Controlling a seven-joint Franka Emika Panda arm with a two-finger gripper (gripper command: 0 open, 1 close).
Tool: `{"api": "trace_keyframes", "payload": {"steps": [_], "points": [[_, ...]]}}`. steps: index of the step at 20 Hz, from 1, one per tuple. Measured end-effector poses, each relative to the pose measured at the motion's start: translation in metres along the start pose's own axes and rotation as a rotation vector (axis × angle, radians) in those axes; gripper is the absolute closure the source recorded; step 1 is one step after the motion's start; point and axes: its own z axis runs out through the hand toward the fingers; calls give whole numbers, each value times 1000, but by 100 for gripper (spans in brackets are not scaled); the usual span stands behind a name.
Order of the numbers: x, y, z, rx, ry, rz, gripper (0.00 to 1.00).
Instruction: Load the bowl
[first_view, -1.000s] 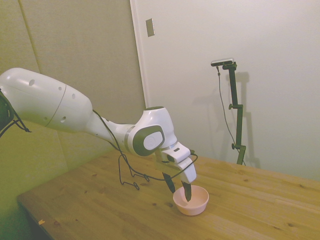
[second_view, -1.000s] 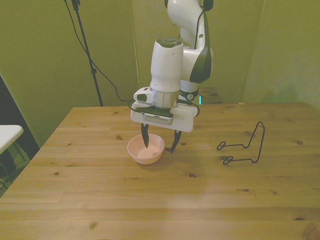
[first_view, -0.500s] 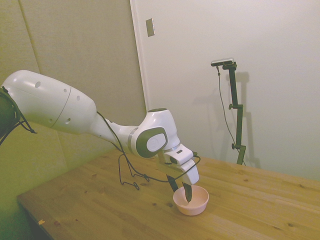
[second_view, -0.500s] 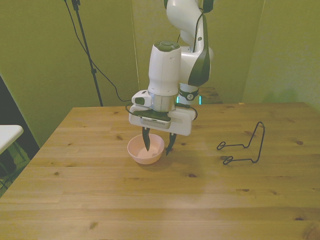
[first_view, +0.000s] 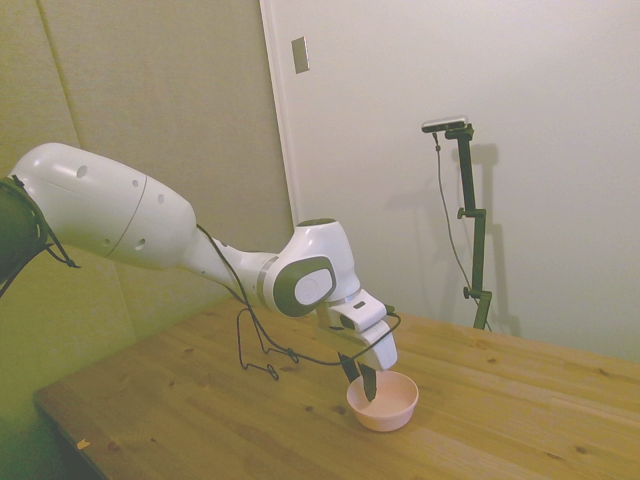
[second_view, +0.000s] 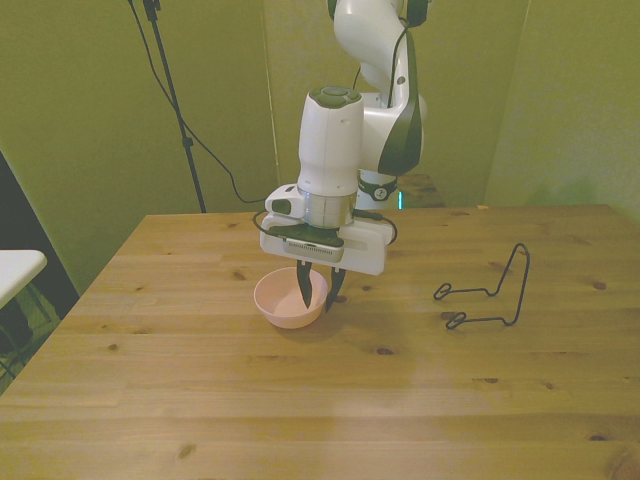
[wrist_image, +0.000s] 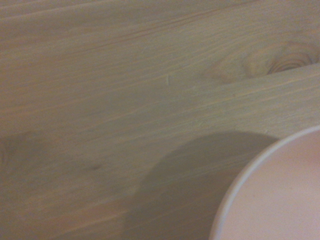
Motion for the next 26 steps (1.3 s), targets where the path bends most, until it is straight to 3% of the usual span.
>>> {"api": "trace_keyframes", "payload": {"steps": [8,14,20,26], "points": [[2,0,-7,26,-12,9,100],[-8,-2,-44,120,-60,-30,100],[-71,-33,-119,216,-118,-140,100],[-130,-77,-153,312,-202,-245,100]]}}
